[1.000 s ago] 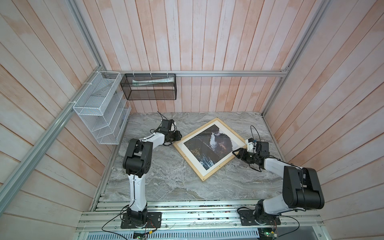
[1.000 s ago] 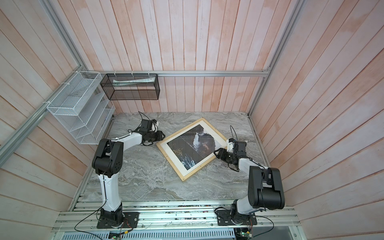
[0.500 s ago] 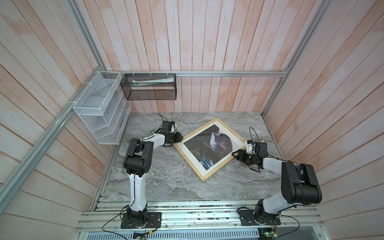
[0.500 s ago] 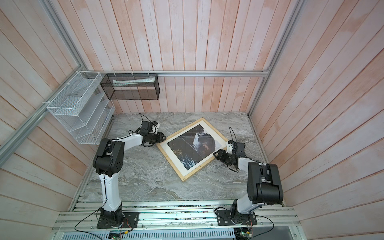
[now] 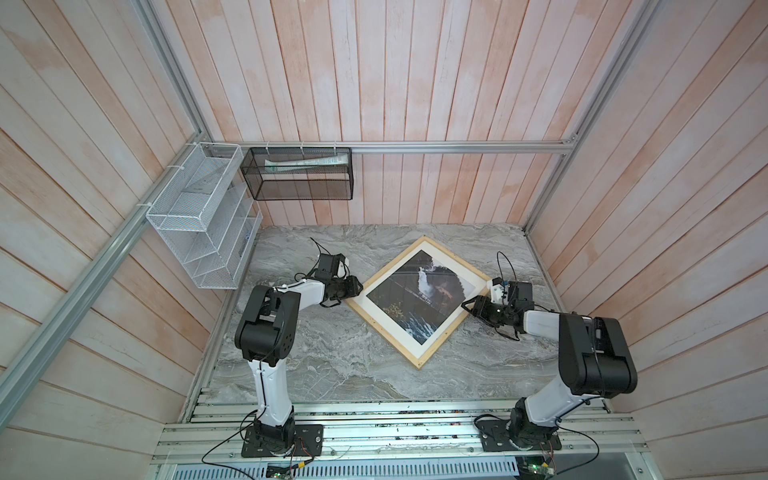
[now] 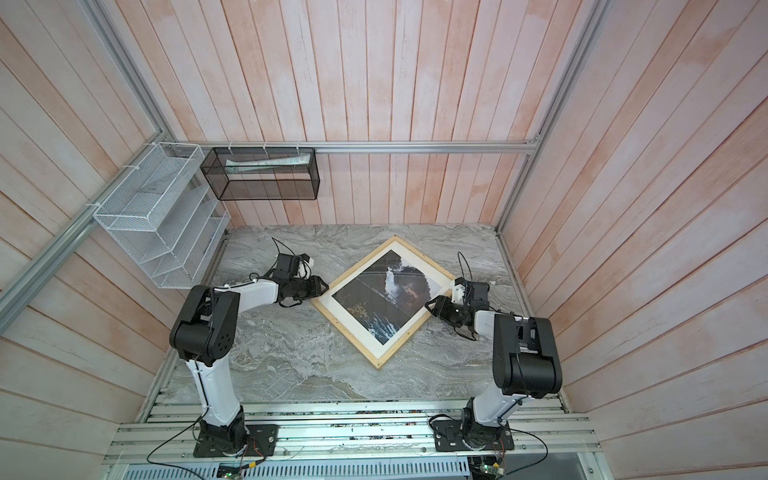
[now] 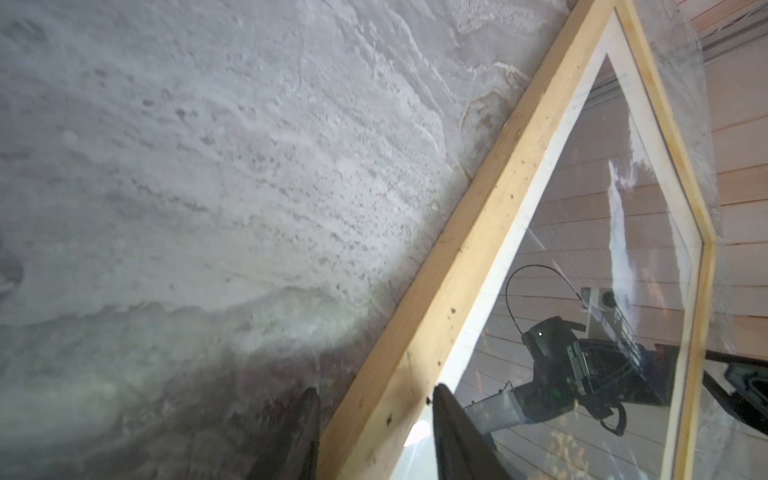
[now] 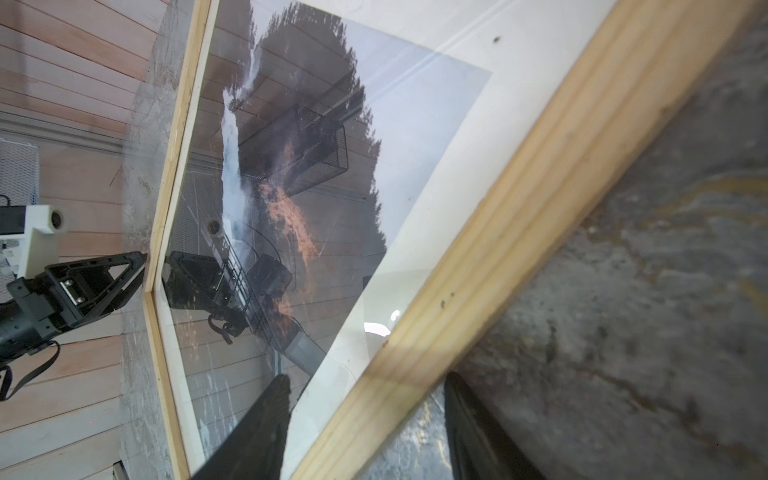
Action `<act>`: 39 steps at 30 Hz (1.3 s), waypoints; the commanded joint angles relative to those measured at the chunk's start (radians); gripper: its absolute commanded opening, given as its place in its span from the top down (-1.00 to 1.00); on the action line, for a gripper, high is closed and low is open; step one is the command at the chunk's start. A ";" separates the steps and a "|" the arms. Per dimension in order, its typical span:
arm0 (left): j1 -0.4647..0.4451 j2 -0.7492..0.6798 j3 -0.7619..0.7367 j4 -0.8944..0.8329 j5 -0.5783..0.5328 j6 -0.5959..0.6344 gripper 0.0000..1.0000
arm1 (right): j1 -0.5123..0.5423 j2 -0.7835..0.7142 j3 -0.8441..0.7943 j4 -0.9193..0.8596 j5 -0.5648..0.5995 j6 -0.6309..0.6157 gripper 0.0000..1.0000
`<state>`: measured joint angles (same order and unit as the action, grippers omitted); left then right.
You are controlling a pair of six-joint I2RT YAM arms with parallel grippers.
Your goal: Put the photo into the frame
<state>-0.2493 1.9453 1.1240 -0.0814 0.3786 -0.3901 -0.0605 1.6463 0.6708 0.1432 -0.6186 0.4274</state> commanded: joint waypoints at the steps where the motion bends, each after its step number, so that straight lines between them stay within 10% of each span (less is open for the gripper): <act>1: -0.039 -0.058 -0.090 0.003 0.016 -0.044 0.09 | 0.023 0.031 0.035 0.034 -0.043 0.014 -0.20; 16: -0.139 -0.397 -0.434 0.075 -0.086 -0.169 0.08 | 0.173 0.143 0.152 0.098 -0.064 0.100 -0.20; 39: -0.084 -0.445 -0.449 0.012 -0.253 -0.194 0.00 | 0.214 0.134 0.194 0.079 -0.003 0.113 -0.20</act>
<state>-0.3607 1.5379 0.6590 -0.0410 0.1871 -0.5865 0.1520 1.8153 0.8536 0.2234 -0.6109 0.5320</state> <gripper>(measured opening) 0.500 0.601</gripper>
